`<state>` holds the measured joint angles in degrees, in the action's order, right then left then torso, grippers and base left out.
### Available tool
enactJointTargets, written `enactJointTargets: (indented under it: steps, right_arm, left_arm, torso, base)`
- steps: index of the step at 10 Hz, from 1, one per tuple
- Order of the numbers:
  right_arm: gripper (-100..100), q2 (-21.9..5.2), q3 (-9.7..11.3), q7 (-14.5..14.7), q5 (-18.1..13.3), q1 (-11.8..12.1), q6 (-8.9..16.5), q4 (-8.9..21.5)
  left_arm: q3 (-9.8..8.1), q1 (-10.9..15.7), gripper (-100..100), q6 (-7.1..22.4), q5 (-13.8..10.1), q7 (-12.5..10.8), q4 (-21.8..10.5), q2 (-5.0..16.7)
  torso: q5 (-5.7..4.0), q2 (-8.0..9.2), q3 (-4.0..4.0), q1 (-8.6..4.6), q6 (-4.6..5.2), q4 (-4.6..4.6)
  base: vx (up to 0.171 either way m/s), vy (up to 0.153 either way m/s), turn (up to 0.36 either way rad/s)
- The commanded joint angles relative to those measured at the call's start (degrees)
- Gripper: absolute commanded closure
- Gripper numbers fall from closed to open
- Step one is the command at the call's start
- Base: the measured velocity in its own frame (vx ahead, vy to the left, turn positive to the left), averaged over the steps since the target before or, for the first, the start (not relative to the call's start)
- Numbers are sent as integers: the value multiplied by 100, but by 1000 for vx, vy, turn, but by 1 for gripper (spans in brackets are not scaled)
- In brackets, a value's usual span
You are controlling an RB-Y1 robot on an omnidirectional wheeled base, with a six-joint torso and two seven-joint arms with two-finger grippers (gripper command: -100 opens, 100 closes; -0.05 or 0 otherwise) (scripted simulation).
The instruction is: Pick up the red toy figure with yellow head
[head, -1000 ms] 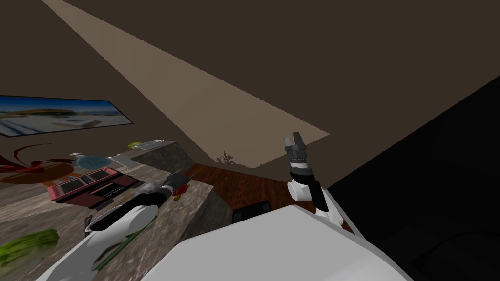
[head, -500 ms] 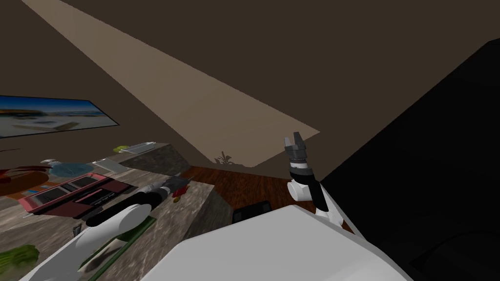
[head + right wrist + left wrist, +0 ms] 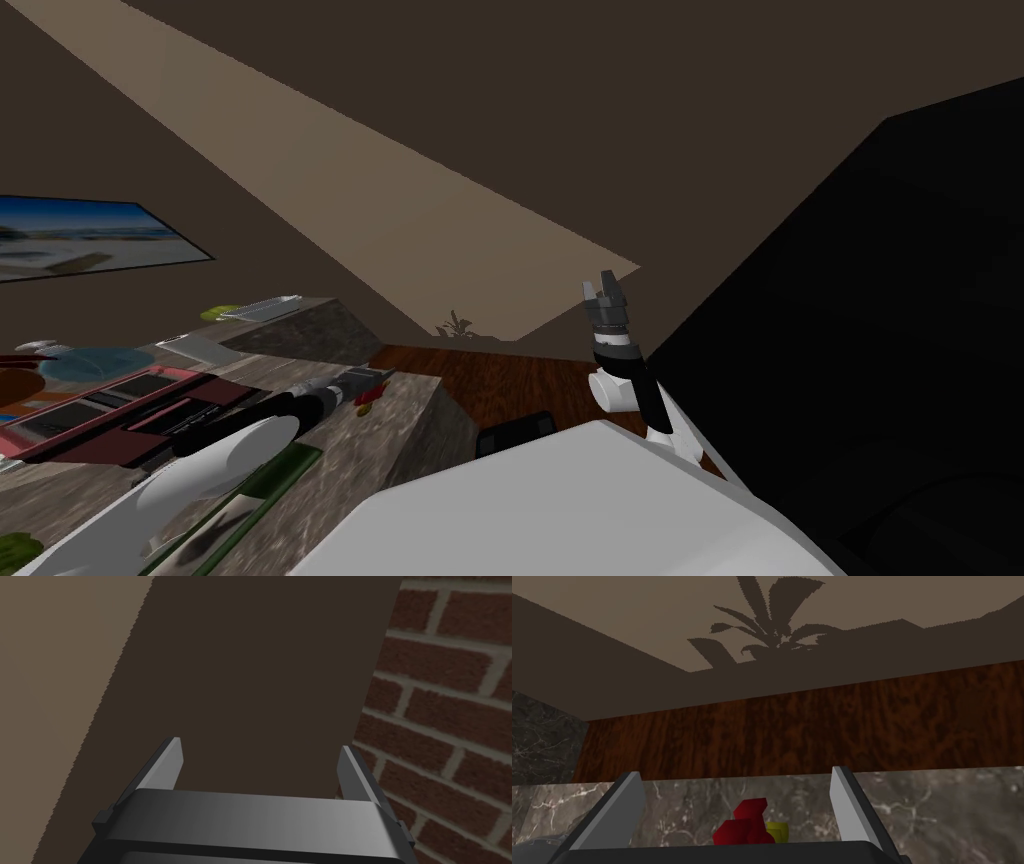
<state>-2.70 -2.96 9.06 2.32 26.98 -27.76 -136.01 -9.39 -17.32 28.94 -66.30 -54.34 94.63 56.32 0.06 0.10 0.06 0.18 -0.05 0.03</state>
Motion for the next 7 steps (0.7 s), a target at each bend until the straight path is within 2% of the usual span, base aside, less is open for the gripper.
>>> enactJointTargets:
  steps: [1, 2, 4, 5, 7]
  right_arm:
    - [0, 0, 0, 0, 0, 0, 0, 0]
    - [0, 0, 0, 0, 0, -1, 0, 0]
    - [0, 0, 0, 0, 0, -1, 0, 0]
    - [0, 0, 0, 0, 0, -1, 0, 0]
    - [0, 0, 0, 0, 0, 0, 0, 0]
  left_arm:
    - [72, 27, -100, 286, -286, -260, -140, 201]
    - [72, 27, -100, 303, -314, -260, -140, 201]
    - [186, 54, -100, 687, -741, -619, -332, 515]
    - [186, 54, -100, 767, -766, -675, -332, 515]
    - [292, 70, -100, 1118, -1146, -992, -488, 778]
  torso:
    - [0, 0, 0, 0, 0, 0]
    - [-1, 3, 1, 2, 3, 0]
    - [0, 3, 2, 4, 2, 1]
    - [1, 12, 6, 10, 2, 2]
    - [1, 5, 3, 8, 1, 1]
  base:
    - [-55, 46, -130]
    - [-50, 48, -79]
    - [-69, 60, -154]
    - [-69, 67, -72]
    - [-60, 62, -145]
